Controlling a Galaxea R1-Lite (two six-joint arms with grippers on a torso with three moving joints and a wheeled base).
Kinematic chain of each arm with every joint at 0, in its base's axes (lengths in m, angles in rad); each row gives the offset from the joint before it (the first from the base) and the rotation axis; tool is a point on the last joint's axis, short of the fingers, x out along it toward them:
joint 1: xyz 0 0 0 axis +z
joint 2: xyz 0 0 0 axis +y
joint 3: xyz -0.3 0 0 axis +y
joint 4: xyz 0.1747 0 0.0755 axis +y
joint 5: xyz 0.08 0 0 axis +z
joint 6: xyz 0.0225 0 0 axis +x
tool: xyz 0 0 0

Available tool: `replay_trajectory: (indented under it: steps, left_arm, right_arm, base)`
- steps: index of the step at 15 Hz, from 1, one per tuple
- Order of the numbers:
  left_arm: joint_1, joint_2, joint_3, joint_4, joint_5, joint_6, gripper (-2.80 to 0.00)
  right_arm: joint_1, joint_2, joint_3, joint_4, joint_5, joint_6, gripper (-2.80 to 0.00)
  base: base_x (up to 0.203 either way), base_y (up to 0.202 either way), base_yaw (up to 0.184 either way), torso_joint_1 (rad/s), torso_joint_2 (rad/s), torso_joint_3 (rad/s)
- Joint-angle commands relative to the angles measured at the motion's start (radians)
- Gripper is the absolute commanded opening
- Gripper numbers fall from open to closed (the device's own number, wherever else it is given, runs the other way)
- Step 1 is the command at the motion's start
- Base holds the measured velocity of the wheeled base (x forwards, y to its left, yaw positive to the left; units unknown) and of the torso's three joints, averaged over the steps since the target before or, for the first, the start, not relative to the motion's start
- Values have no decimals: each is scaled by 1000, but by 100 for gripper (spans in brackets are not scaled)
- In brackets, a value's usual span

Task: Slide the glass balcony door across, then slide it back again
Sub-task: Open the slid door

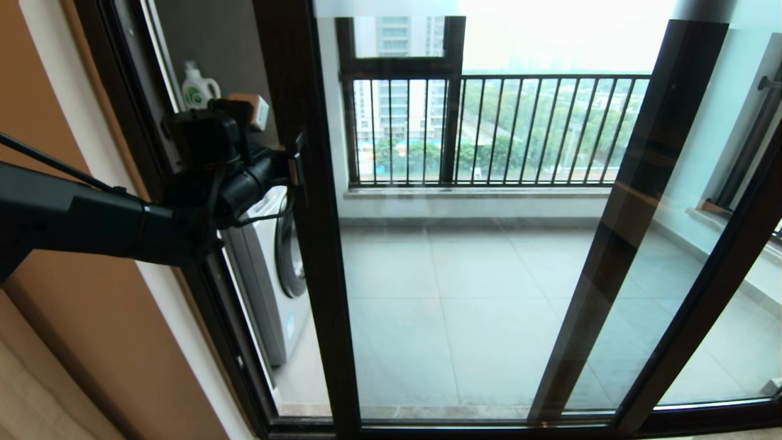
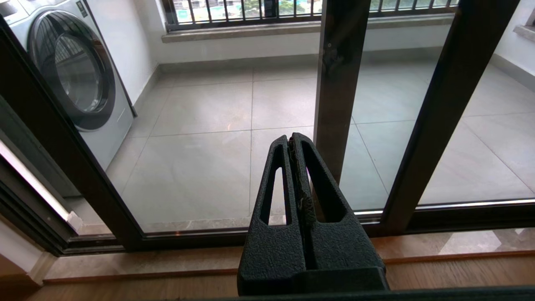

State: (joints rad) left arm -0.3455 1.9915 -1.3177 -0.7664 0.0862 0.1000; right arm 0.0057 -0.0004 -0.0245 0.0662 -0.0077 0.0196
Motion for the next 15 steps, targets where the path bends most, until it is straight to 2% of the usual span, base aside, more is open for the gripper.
replay_trajectory:
  steps: [1, 5, 9, 11, 15]
  left_arm:
    - [-34, 14, -18, -1, 3, 4, -280]
    - [-98, 42, -95, 62, 9, 4, -280]
    - [-131, 170, -238, 89, 45, 40, -280]
    - [-173, 198, -294, 138, 47, 45, -280]
    - [-205, 222, -346, 160, 52, 47, -280]
  right_arm:
    - [0, 0, 0, 0, 0, 0, -280]
    - [0, 0, 0, 1, 0, 0, -280]
    - [0, 0, 0, 0, 0, 0, -280]
    - [0, 0, 0, 0, 0, 0, -280]
    - [0, 0, 0, 0, 0, 0, -280]
  base:
    - [0, 0, 0, 0, 0, 0]
    - [0, 0, 0, 0, 0, 0]
    - [0, 0, 0, 0, 0, 0]
    - [0, 0, 0, 0, 0, 0]
    - [0, 0, 0, 0, 0, 0]
